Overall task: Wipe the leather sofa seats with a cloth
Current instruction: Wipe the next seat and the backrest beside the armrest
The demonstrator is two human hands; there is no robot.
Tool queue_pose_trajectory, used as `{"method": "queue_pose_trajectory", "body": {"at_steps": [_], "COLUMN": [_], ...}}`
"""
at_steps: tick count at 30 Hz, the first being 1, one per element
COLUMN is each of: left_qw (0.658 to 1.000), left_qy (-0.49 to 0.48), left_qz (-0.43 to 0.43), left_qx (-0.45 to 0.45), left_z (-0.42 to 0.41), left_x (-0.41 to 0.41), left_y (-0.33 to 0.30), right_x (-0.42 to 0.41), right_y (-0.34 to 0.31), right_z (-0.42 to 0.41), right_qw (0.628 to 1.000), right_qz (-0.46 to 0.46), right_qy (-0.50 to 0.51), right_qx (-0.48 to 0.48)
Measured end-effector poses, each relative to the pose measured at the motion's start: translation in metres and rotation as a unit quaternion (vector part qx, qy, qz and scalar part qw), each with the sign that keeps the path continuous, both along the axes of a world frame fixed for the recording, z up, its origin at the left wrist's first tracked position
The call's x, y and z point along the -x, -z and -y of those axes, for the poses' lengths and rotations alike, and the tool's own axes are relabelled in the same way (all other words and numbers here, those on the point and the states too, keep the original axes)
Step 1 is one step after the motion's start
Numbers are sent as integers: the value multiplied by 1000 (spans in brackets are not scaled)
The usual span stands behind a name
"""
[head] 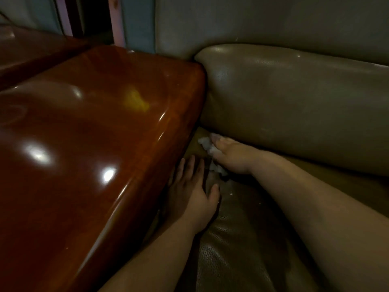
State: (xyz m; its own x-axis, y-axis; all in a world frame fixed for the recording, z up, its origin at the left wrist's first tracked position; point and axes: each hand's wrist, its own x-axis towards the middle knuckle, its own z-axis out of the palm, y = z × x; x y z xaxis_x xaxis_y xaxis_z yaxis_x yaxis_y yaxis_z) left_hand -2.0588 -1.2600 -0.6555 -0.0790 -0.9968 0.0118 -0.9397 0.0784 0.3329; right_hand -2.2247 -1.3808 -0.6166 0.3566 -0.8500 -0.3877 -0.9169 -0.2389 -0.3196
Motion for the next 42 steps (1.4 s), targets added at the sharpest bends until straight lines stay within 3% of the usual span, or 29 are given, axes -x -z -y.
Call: {"method": "queue_pose_trajectory", "body": {"at_steps": [5, 11, 18, 22, 25, 31, 36, 42], "left_qw": [1000, 1000, 1000, 1000, 999, 1000, 1000, 999], "left_qy": [3, -3, -8, -10, -7, -12, -11, -27], "left_qz": [-1, -21, -7, -17, -19, -9, -22, 6], "left_qx": [-9, 6, 7, 23, 30, 15, -4, -25], "left_z": [1, 2, 1, -2, -1, -1, -1, -4], "left_x": [0, -1, 0, -1, -3, 1, 0, 4], "left_y": [1, 3, 2, 4, 8, 7, 5, -2], "right_x": [-38, 4, -26, -17, 2, -34, 4, 95], "right_y": [6, -1, 9, 6, -1, -3, -3, -12], "right_z": [31, -29, 43, 6, -11, 19, -37, -63], "right_qw": [1000, 982, 996, 984, 977, 998, 989, 997], "right_qz": [10, -6, -17, -22, -23, 8, -35, -25], "right_qy": [17, -172, -82, -154, -204, -42, -126, 79], "right_qx": [6, 73, 41, 83, 56, 39, 66, 1]}}
